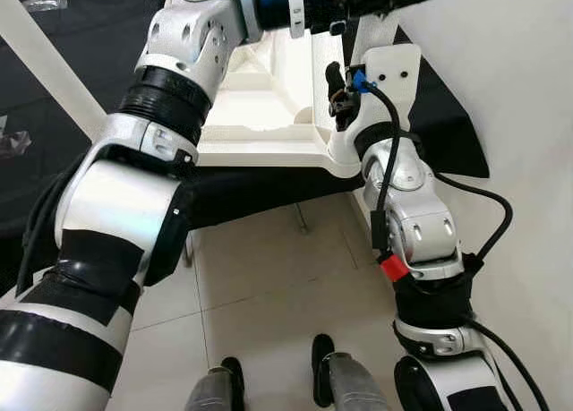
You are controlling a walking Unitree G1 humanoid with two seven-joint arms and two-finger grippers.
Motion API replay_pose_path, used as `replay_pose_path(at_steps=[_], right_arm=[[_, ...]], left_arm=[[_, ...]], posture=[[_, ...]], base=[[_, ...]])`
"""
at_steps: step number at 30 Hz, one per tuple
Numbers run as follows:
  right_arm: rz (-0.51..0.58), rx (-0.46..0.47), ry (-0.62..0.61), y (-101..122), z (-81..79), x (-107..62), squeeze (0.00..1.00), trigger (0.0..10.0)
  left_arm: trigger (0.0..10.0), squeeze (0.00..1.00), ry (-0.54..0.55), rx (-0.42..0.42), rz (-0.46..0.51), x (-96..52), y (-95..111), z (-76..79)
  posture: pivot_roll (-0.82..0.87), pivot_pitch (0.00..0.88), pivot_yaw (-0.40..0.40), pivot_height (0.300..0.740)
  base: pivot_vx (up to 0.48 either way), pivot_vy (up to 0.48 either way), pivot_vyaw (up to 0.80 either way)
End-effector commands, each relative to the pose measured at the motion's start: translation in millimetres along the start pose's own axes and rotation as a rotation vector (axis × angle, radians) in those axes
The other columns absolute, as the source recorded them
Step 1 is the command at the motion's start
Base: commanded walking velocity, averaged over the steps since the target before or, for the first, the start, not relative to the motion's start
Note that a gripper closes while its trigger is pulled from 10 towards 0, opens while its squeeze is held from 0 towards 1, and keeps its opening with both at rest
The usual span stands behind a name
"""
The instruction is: Building children table
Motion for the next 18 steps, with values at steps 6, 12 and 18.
replay_pose_path(at_steps=[6,12,18], right_arm=[[-0.084,0.032,0.114,-22,-20.4,-3.8,1.00,10.0],[0.029,0.046,0.188,-2,-5.4,-1.2,1.00,10.0],[0.110,-0.009,0.324,12,17.9,-1.3,1.00,10.0]], left_arm=[[0.0,0.00,-0.072,0.050,-0.021,5.9,2,8.7],[0.0,0.00,-0.083,0.052,-0.020,4.8,1,9.0],[0.0,0.00,-0.091,0.055,-0.012,5.5,3,8.4]], posture=[[0.00,0.321,0.046,0.740],[0.00,0.319,0.046,0.740],[-0.01,0.318,0.047,0.740]], base=[[0.000,0.000,0.00],[0.000,0.000,0.00],[0.000,0.000,0.00]])
Point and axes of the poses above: a point about 5 cm out from each wrist's last joint towards the gripper, its own x axis pointing out of the wrist towards the gripper, its own y axis along the axis of the wrist's last joint, z = x × y, the point moved 5 cm from there along x, pointing out of the wrist towards the gripper, and after that the axes turned 4 degrees about -x, right-handed, at the moved point
